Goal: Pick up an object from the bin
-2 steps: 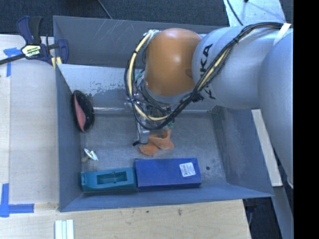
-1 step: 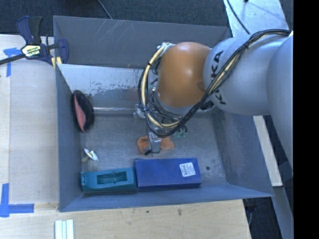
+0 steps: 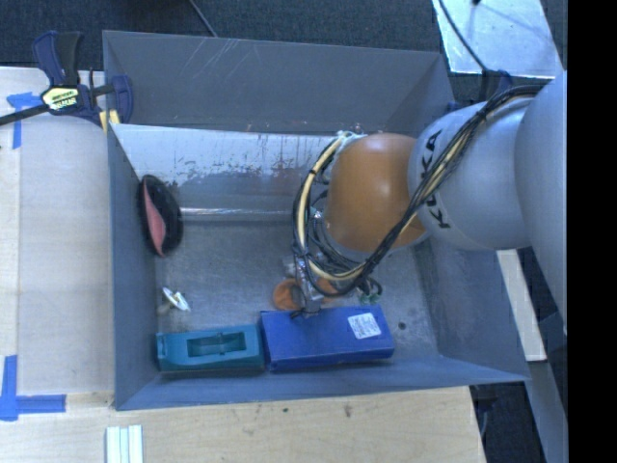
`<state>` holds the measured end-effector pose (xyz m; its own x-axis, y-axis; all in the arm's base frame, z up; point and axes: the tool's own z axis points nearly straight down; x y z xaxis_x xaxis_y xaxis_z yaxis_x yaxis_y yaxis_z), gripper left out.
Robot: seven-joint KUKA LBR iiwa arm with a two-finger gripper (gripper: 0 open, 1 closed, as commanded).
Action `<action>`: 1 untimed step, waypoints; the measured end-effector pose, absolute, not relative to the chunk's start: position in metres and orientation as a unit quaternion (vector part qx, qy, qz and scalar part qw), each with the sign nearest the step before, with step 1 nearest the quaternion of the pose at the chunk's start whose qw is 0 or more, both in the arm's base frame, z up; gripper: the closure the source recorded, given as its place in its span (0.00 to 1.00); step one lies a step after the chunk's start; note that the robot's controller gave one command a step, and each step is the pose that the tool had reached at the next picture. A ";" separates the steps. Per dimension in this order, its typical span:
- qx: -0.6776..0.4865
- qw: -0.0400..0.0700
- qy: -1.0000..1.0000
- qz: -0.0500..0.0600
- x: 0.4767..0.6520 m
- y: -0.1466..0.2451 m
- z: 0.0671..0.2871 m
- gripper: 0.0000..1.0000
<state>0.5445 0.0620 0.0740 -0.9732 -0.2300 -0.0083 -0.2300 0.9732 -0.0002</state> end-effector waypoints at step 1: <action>-0.116 0.004 0.993 0.000 0.544 0.062 0.074 1.00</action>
Offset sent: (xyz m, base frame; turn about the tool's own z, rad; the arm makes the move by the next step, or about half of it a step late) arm -0.0077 -0.0094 0.1946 -0.0015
